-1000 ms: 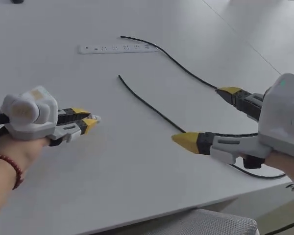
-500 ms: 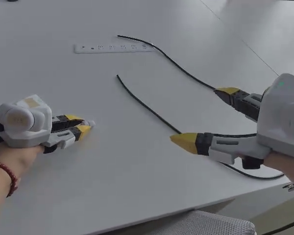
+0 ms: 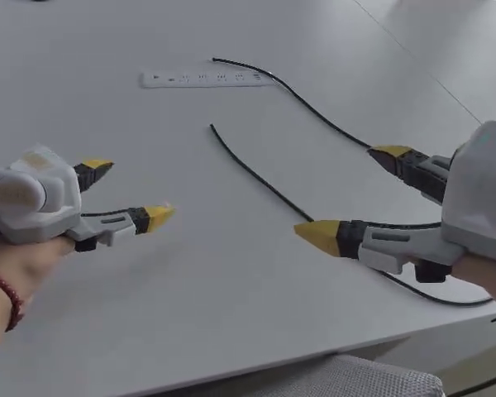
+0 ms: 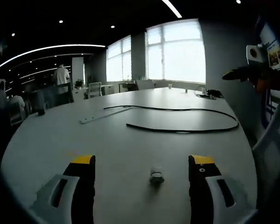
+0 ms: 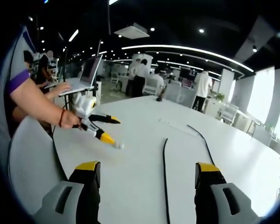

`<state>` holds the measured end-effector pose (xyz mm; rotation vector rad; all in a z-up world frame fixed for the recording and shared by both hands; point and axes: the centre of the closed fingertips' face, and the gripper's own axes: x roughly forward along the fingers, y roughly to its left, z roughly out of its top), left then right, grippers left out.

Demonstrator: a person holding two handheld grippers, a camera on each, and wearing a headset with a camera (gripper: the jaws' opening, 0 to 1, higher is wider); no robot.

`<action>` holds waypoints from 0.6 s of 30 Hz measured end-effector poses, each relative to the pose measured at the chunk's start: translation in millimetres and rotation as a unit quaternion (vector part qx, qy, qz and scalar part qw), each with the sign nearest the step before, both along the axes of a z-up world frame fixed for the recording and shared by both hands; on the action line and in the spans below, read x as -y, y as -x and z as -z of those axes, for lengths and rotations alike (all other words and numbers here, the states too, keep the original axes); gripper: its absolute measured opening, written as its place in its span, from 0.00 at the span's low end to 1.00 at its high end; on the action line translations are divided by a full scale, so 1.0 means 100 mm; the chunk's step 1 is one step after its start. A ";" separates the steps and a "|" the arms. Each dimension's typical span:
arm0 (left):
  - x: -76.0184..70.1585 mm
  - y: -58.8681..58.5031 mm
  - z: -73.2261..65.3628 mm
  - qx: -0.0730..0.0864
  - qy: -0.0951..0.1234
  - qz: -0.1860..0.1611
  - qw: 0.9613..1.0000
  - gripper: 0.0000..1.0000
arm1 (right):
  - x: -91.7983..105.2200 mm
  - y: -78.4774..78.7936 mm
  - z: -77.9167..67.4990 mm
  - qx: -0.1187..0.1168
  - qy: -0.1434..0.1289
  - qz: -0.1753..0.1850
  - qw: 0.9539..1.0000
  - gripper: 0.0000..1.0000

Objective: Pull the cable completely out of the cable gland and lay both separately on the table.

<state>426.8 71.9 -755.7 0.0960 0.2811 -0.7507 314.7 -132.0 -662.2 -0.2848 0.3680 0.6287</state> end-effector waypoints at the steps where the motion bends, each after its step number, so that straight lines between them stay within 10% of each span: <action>1: -0.03 0.01 -0.04 0.010 -0.001 -0.002 1.000 0.89 | 0.00 0.00 0.00 0.002 0.001 0.001 1.000 0.84; 8: -0.11 0.14 -0.26 0.020 0.030 -0.012 0.999 0.99 | -0.03 0.05 -0.01 0.006 -0.004 -0.002 1.000 0.84; 18: -0.29 0.63 -0.61 0.028 0.031 -0.005 0.999 0.99 | -0.06 0.12 -0.04 0.014 -0.023 -0.003 1.000 0.85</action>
